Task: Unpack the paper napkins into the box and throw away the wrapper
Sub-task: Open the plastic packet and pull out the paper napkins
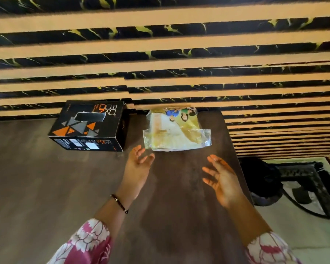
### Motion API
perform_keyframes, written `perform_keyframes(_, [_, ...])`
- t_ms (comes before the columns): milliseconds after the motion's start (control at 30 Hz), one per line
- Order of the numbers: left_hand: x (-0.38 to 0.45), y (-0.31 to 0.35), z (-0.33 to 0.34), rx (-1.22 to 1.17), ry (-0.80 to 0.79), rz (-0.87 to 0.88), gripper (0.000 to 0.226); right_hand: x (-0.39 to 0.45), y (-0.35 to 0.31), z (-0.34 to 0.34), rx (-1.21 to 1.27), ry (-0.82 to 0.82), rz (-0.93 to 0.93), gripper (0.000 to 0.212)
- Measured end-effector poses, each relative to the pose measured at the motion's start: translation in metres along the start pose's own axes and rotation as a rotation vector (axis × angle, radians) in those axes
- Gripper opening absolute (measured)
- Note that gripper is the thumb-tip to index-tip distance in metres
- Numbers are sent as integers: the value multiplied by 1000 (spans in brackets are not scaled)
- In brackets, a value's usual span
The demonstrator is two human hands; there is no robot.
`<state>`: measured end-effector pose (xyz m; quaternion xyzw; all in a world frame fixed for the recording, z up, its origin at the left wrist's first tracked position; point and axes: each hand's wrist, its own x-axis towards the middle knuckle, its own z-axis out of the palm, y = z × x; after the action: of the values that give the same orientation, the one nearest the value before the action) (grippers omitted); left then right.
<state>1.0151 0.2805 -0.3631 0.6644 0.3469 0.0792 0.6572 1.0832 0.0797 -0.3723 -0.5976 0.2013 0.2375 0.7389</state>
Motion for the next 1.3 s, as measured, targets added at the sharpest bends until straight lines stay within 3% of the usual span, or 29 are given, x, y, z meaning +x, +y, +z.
perform_keyframes(133, [22, 5, 14, 1, 60, 33, 55, 38, -15, 10, -19, 39, -21, 29])
perform_keyframes(300, [32, 10, 21, 28, 55, 48, 47, 57, -31, 18, -123, -84, -15, 17])
perform_keyframes(533, [25, 3, 8, 151, 46, 5, 56, 42, -17, 7, -139, -111, 23, 30])
perform_keyframes(1033, [-114, -63, -117, 174, -155, -124, 34, -135, 82, 5, -225, 20, 65, 16])
perform_keyframes(1200, [-153, -82, -167, 253, -330, -64, 18, -180, 116, -2, -250, 62, 56, 14])
perform_keyframes(1300, [-155, -87, -183, 289, -379, -4, 24, -193, 130, -6, -336, 186, -41, 15])
